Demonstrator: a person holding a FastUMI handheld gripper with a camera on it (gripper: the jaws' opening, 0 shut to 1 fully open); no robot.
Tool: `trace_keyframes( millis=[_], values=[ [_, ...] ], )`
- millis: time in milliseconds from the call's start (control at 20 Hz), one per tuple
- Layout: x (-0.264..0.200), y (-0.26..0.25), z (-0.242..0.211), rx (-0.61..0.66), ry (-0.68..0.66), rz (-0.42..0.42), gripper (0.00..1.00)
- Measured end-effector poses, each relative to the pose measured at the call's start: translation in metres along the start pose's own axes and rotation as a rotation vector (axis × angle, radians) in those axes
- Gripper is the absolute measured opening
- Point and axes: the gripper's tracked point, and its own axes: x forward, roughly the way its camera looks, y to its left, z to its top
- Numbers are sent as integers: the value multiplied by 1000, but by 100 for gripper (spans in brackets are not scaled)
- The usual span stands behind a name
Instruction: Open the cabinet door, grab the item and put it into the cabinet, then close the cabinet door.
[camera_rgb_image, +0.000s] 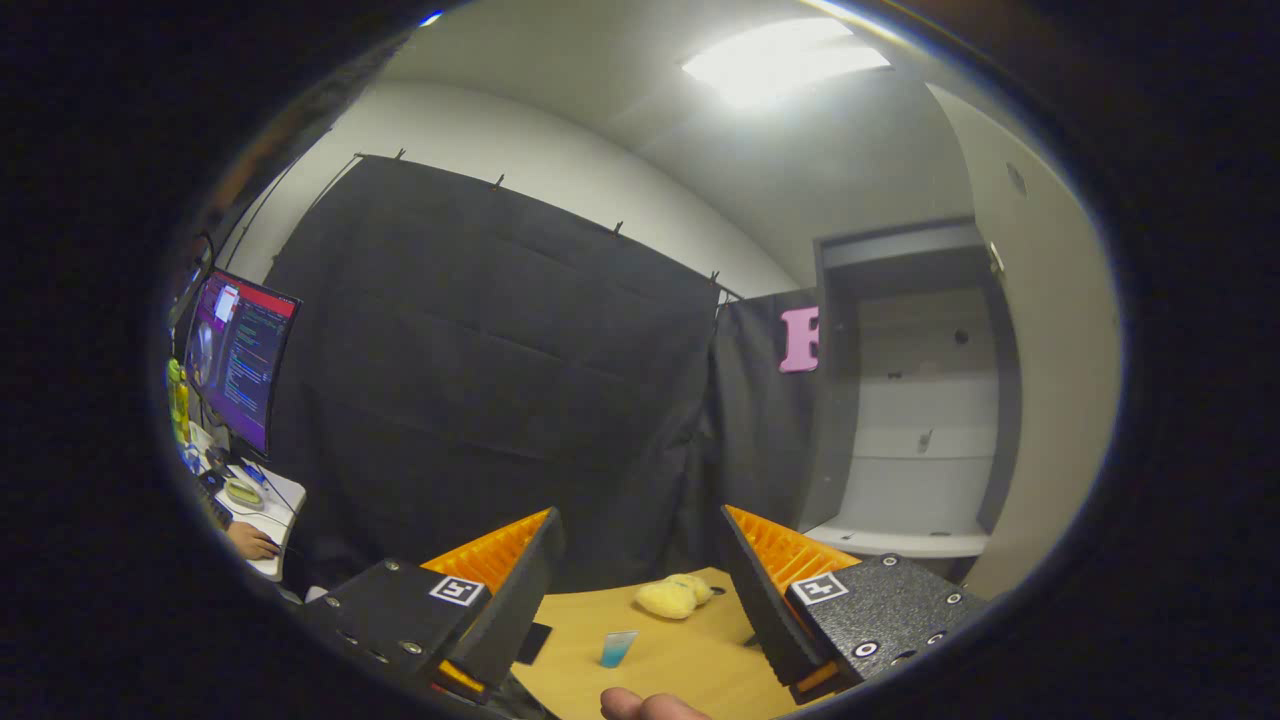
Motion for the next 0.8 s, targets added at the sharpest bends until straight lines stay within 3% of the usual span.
trace_keyframes(
  millis=[200, 350, 500, 800],
  values=[
    [65, -12, -117, 142, 116, 72, 95],
    [97, -14, -203, 235, 258, 81, 95],
    [115, -8, -277, 231, 381, 74, 95],
    [140, -26, -313, 325, 451, 43, 94]
  ],
)
